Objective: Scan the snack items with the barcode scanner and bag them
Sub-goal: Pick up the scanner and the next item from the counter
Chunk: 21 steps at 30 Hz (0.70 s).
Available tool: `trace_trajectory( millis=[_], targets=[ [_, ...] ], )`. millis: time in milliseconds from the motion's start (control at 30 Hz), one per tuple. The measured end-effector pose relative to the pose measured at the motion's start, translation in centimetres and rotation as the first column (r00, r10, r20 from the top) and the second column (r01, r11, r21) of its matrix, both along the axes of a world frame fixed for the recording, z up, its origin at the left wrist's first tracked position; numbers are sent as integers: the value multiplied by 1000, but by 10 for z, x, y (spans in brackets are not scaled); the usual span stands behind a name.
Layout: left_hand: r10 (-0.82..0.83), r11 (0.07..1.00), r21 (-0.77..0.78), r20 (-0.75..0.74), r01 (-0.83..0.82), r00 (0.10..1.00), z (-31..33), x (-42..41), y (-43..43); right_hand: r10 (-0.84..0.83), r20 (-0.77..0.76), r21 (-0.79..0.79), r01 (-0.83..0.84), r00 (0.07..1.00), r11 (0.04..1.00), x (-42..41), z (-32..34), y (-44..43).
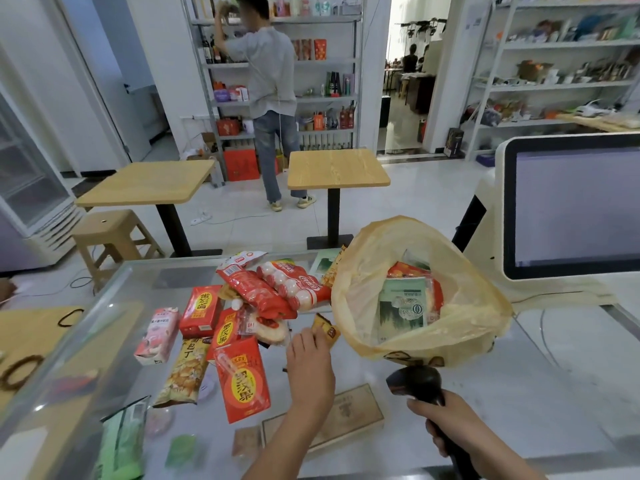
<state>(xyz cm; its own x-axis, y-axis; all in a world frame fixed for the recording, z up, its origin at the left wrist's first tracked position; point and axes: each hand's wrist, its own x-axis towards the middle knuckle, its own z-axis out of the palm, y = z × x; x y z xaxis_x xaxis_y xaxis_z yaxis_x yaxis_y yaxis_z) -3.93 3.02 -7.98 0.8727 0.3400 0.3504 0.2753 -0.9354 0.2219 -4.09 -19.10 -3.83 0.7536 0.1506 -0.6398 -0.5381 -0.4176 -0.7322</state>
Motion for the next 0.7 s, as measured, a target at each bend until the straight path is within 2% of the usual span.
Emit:
trace_trajectory(
  millis=[100,200,233,267,300,333,367,433,467,533,600,700],
  targets=[
    [-88,984,-160,-55,78,995,4,-17,-6,12,-5,32,-11,1000,999,-2,0,4],
    [-72,907,-419,-52,44,996,19,-32,-8,47,4,59,-47,999,997,-5,1,7],
    [-75,806,-592,-78,14,994,25,-34,-4,59,3,64,-59,998,996,-6,2,9],
    [-82,667,-745,-98,-19,992,29,-35,3,70,0,68,-70,998,995,-6,3,10],
    [-93,551,-833,-119,-49,989,31,-38,9,82,-5,71,-81,997,994,-7,4,11],
    [-107,523,-850,-141,-64,984,32,-42,14,92,-9,76,-91,996,993,-7,6,12],
    [-125,613,-788,-166,-56,978,30,-45,18,102,-14,85,-100,995,991,-8,7,14],
    [-75,838,-546,-169,-30,983,23,-50,23,119,-25,107,-115,993,988,-10,11,18],
    [-58,890,-456,-118,-2,991,25,-55,21,123,-32,117,-118,992,986,-10,13,20],
    [-142,895,-430,-34,114,989,28,-63,14,127,-44,135,-120,991,984,-12,19,25],
    [-294,913,-338,-158,228,943,31,-72,3,125,-53,149,-116,991,982,-12,23,28],
    [-337,937,-210,-350,278,874,26,-82,-10,138,-50,149,-129,989,980,-13,27,30]
  ],
)
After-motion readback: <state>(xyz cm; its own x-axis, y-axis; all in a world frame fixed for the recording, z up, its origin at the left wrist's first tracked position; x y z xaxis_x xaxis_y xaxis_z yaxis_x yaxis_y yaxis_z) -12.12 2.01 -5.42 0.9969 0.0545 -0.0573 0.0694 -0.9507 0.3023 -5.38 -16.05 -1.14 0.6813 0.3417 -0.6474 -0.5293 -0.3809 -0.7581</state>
